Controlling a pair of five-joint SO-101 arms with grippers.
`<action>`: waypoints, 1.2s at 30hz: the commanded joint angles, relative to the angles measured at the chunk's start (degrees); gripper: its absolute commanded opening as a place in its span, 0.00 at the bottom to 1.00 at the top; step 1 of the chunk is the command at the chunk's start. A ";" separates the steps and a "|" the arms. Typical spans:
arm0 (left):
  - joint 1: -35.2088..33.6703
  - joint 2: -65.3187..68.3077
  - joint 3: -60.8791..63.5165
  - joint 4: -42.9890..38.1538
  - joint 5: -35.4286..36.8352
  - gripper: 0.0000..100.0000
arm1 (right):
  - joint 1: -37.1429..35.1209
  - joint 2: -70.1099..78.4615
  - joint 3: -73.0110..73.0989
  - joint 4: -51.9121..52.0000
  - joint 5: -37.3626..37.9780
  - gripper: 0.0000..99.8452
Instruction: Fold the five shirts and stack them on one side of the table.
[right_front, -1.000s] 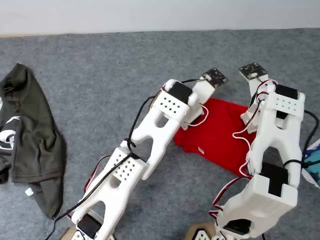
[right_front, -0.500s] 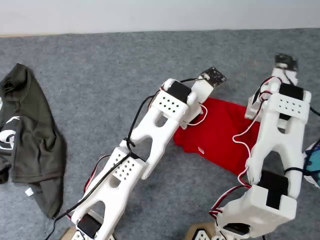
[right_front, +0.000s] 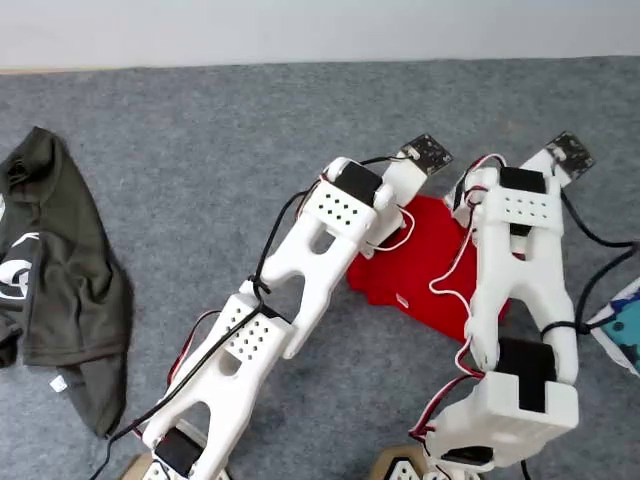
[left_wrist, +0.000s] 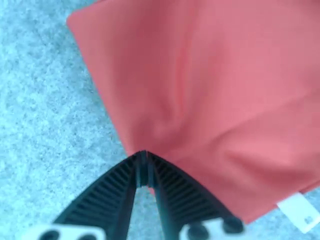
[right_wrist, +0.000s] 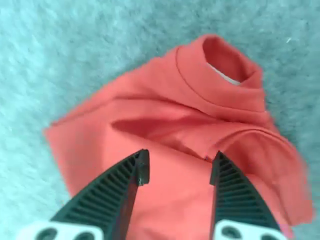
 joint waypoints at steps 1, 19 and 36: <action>-0.53 -1.41 -0.31 0.35 -0.35 0.00 | -0.31 0.22 -0.53 -2.42 -4.48 0.21; -0.53 -1.41 -0.31 0.35 -1.76 0.00 | 1.80 -0.40 -1.49 4.09 -5.45 0.21; -0.53 -1.41 -0.31 1.49 -2.11 0.00 | 2.95 10.15 -1.41 -15.16 -3.52 0.21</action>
